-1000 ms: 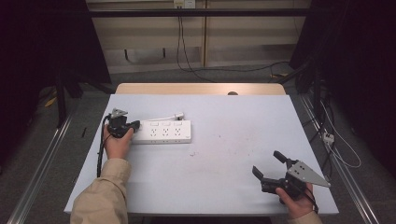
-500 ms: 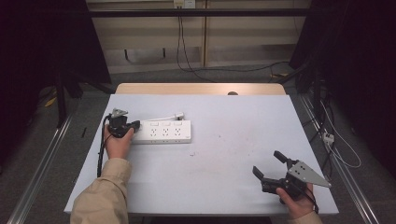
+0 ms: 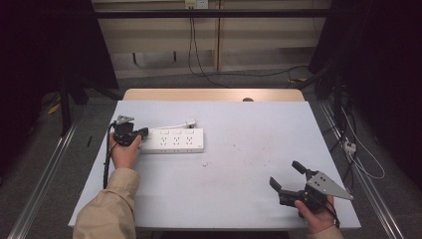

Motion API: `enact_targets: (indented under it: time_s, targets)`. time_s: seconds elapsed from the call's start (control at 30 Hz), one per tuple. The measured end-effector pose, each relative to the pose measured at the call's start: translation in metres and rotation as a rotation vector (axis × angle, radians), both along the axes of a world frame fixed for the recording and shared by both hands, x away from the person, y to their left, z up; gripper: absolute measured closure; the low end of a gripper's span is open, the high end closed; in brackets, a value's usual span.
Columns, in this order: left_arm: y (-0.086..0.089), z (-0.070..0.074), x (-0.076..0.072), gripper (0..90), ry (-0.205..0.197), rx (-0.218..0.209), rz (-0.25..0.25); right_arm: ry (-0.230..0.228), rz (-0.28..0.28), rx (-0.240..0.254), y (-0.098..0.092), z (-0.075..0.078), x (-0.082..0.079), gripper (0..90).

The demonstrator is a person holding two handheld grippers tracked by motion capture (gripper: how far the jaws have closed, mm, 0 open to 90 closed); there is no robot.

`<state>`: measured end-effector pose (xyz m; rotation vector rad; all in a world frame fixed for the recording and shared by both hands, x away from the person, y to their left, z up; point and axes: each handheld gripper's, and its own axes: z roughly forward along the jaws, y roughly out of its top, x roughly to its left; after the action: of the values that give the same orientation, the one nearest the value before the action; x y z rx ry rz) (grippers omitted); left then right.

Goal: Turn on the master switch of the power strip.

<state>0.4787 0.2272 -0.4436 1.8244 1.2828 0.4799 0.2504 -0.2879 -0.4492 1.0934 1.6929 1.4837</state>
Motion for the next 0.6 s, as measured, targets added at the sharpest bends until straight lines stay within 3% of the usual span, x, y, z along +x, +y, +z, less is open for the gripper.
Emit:
enact_targets:
  time_s: [0.37,0.6]
  targets:
    - [-0.0025,0.0026,-0.0015,82.1,0.0,-0.006,-0.014,0.001,0.0,0.002,0.0,0.0003,0.0003,3.1]
    - [-0.0021,0.0058,-0.003,69.4,-0.001,-0.02,-0.012,-0.001,0.005,-0.006,0.0002,0.0,0.0011,3.1]
